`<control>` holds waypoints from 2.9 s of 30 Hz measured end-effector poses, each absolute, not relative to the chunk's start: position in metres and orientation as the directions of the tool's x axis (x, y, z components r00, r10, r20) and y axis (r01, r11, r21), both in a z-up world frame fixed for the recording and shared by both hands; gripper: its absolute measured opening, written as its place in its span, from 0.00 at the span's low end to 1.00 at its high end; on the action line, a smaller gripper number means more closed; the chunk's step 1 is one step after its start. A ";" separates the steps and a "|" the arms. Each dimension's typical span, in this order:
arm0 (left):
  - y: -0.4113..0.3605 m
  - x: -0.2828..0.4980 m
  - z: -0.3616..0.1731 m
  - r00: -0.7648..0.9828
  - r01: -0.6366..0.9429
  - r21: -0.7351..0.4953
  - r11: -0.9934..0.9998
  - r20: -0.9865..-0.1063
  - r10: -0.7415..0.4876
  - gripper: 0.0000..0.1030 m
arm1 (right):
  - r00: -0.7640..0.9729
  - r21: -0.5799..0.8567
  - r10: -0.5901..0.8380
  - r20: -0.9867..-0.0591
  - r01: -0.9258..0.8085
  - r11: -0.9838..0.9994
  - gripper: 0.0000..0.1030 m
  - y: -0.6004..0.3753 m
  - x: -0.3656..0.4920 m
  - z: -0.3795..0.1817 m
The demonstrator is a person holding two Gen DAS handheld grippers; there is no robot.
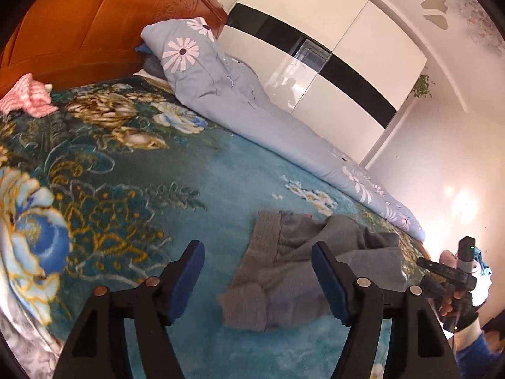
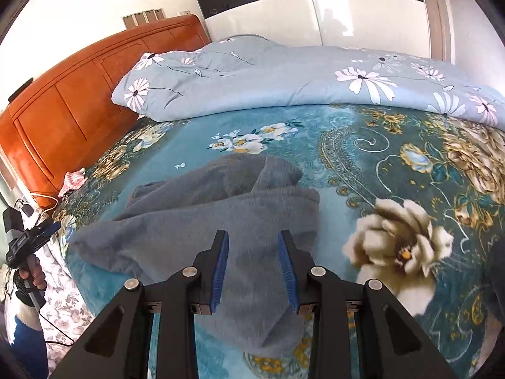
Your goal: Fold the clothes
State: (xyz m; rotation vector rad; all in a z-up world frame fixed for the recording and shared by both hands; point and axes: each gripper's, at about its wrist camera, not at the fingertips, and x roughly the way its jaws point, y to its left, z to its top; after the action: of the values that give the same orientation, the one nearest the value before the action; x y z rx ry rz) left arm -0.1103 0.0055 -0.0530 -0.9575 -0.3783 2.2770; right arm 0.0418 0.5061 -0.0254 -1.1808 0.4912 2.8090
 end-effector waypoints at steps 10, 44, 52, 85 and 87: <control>0.147 -0.247 -0.103 -0.211 -0.548 -0.414 -0.727 -0.772 0.599 0.77 | -0.644 0.393 -0.134 -0.753 -0.277 -0.877 0.33 0.543 -0.033 -0.045; 0.093 -0.240 0.092 -0.684 -0.494 -0.179 -0.851 -0.525 0.507 0.47 | -0.838 0.177 0.098 -0.537 -0.225 -0.958 0.04 0.517 -0.045 0.129; 0.081 -0.261 0.185 -0.785 -0.484 -0.191 -0.854 -0.337 0.520 0.46 | -0.900 0.166 0.153 -0.409 -0.238 -0.957 0.04 0.521 -0.076 0.217; 0.013 -0.073 -0.120 -0.576 -0.375 -0.377 -0.847 -0.621 0.532 0.48 | -0.618 0.277 -0.062 -0.783 -0.258 -0.926 0.09 0.465 0.104 -0.078; 0.012 -0.066 -0.116 -0.560 -0.399 -0.380 -0.834 -0.620 0.550 0.51 | -0.622 0.266 -0.060 -0.781 -0.243 -0.933 0.18 0.463 0.112 -0.073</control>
State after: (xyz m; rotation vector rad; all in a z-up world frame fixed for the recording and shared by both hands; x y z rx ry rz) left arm -0.0663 0.0122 -0.1164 -1.0330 -0.2659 2.3647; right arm 0.1119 0.4635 -0.0728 -1.3129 0.5346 2.6873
